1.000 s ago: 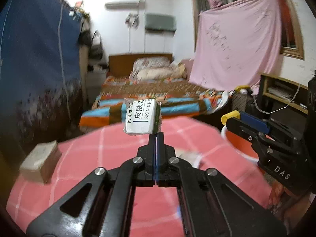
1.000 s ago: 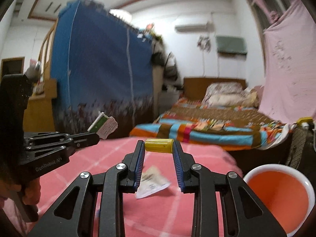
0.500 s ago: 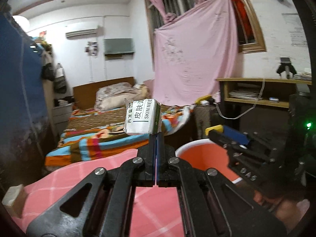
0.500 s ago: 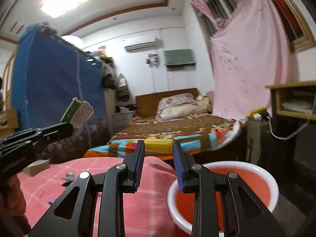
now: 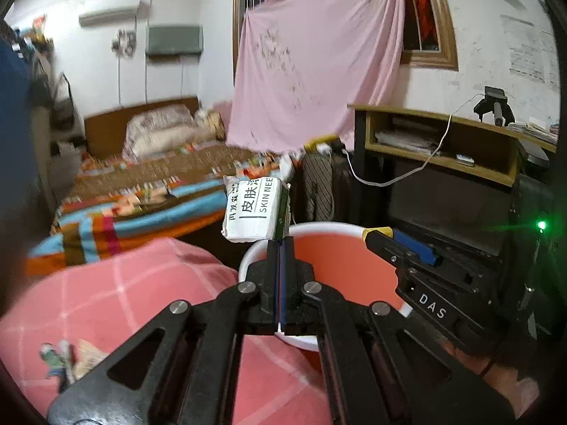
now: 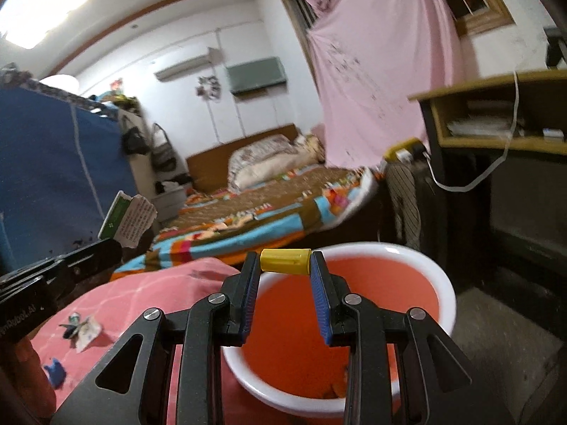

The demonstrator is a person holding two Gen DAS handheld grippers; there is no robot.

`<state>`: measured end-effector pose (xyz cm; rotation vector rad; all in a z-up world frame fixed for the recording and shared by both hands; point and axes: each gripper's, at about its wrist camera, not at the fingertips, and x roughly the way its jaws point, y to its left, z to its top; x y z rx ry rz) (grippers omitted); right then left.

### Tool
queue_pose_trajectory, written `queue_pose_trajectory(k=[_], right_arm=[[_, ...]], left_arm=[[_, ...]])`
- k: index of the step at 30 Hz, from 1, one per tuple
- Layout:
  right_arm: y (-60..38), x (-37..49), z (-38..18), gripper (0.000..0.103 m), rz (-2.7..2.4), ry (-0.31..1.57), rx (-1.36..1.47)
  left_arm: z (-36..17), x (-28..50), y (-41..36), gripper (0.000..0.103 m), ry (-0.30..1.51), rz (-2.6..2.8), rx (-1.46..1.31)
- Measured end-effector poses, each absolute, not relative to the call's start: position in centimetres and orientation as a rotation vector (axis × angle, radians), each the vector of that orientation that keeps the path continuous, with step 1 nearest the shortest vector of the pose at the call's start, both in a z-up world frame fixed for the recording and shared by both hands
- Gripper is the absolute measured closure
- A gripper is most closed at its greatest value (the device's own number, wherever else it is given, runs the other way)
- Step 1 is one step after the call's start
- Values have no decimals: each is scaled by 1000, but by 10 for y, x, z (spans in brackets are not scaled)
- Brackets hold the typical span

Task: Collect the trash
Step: 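Carry box and yellow cylinder over the bucket and open both tools, then withdraw both open tools from the bucket back over the blanket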

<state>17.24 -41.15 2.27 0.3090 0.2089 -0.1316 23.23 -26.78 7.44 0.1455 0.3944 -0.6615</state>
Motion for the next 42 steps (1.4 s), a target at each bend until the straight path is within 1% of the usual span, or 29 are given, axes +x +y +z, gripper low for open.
queue_pose_trajectory(k=[15, 22, 23, 24, 25, 27, 30, 31, 34, 36, 37, 39, 42], right_arm=[[-433, 189, 2, 76, -149, 353, 384], [-435, 197, -6, 74, -164, 417, 390], [-434, 196, -6, 74, -165, 419, 388], [-435, 197, -7, 71, -167, 419, 387], [-435, 196, -7, 65, -171, 419, 386], [-435, 194, -6, 60, -175, 410, 392], [-436, 191, -2, 57, -174, 376, 399], [-434, 189, 1, 57, -172, 358, 395], [-427, 185, 9, 57, -158, 314, 372], [-419, 184, 15, 56, -149, 286, 349], [-415, 182, 18, 56, -139, 267, 339], [-409, 178, 22, 55, -117, 238, 331], [-400, 173, 31, 51, -67, 204, 329]], left_arm=[[34, 283, -308, 103, 730, -723, 50], [28, 290, -309, 103, 789, -704, 21], [27, 290, -308, 103, 792, -700, 17], [27, 289, -307, 103, 794, -695, 16], [27, 289, -305, 103, 794, -691, 14], [30, 286, -299, 103, 785, -675, 7], [37, 281, -286, 103, 737, -612, -6], [39, 280, -281, 102, 725, -597, -12], [48, 271, -258, 93, 662, -531, -48], [52, 264, -242, 81, 621, -489, -57], [55, 260, -234, 79, 596, -466, -57], [60, 246, -216, 70, 535, -413, -50], [63, 226, -188, 65, 455, -323, -43]])
